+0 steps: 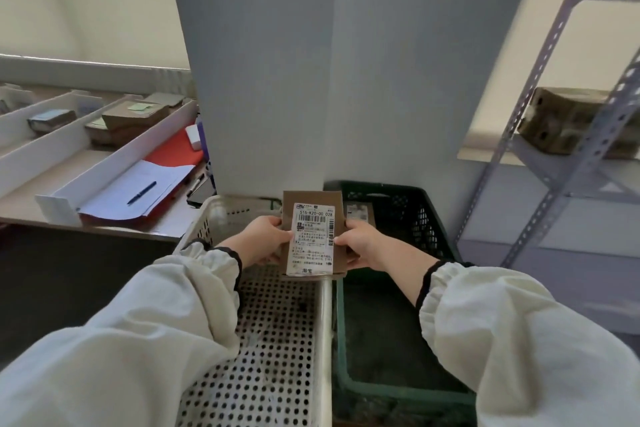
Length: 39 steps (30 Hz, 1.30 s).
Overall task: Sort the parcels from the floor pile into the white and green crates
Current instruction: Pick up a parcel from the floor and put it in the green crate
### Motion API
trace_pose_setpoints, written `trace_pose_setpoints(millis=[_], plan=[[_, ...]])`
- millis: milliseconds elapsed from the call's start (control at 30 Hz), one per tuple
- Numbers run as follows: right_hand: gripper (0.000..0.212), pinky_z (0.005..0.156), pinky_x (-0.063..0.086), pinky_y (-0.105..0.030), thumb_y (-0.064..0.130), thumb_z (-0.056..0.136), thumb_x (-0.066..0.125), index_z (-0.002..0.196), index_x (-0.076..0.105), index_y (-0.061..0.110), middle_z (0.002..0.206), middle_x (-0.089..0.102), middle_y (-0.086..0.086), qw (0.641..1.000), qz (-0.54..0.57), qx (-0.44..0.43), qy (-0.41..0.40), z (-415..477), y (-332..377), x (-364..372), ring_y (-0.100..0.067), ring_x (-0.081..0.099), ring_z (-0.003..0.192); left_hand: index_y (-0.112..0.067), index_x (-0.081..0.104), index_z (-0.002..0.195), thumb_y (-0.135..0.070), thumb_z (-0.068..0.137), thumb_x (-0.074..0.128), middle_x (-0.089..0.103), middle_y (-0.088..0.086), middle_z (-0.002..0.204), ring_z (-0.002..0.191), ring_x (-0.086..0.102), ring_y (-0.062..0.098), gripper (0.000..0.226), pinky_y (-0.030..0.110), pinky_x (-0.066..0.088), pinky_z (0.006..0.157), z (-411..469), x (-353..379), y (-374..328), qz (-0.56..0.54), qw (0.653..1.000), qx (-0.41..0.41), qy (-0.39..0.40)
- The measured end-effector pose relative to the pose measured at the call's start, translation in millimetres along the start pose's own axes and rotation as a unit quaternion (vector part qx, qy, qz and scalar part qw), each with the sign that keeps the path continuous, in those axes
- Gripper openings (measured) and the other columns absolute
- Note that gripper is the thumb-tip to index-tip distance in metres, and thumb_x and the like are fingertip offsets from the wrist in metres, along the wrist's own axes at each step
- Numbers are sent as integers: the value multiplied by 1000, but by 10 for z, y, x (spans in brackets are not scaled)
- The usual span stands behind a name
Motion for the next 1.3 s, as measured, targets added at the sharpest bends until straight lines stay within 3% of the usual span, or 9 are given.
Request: trace_pose_setpoints(millis=[167,300,400,500,667,867,1067,1200,1300], plan=[[43,100,46,-50,4,97,44,136,42,22,126,58,-11,999,33,7,-25,140,-81,-243,-31,56,117,-19,54,126,-23,95,55,73,1,95,72,70,19,32,35,58,69,297,180,-238,5,999,10,41],[43,101,45,-52,5,97,45,136,42,22,125,60,-11,998,49,13,-48,294,-81,-474,-31,57,116,-16,56,121,-18,96,53,68,-6,81,63,65,9,26,23,48,51,533,303,-479,11,997,47,64],[48,100,45,-53,3,96,47,139,40,23,126,59,-10,996,59,14,-62,471,-7,-671,-31,57,117,-13,55,123,-18,96,52,70,-1,95,62,62,7,28,18,45,47,751,383,-668,15,995,66,78],[47,96,48,-54,3,94,50,137,44,23,121,62,-7,995,43,7,-90,659,221,-1007,-31,59,113,-13,54,124,-24,96,52,67,7,115,69,62,14,30,23,43,54,1044,423,-986,10,993,97,73],[37,92,52,-48,7,96,48,130,49,22,89,61,0,987,33,7,-156,1049,562,-1716,-24,61,95,-18,57,118,-34,94,54,70,4,104,82,68,22,29,41,54,81,1604,634,-1617,-13,986,139,88],[37,92,52,-48,11,95,52,130,50,22,114,63,-5,987,15,84,-138,1946,34,-2084,-27,61,106,-14,52,126,-24,99,47,63,-1,105,76,59,10,30,15,40,47,2320,1320,-1507,4,989,73,130],[40,81,52,-41,12,94,52,132,47,22,104,61,-4,981,22,179,-75,2574,-736,-2081,-22,59,96,-19,50,127,-34,95,50,66,2,111,84,63,20,35,27,42,59,2916,1974,-861,22,983,-47,175],[41,83,49,-40,11,94,52,133,47,22,92,59,0,978,22,204,-48,2797,-992,-2102,-20,57,90,-23,48,129,-36,92,55,64,0,111,84,65,20,39,33,45,69,3079,2174,-670,15,977,-74,198],[48,83,48,-39,16,94,53,139,41,25,104,61,-1,981,-7,190,-43,2911,-1006,-2192,-19,58,89,-22,39,135,-35,89,61,63,1,116,82,69,21,53,36,50,71,3136,2271,-621,-10,972,-96,215]])
Point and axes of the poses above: each hand's wrist, its own z-axis towards the middle knuckle, its own x-axis out of the palm, y = z × x, the point moved 5 cm from there along z, towards the middle knuckle
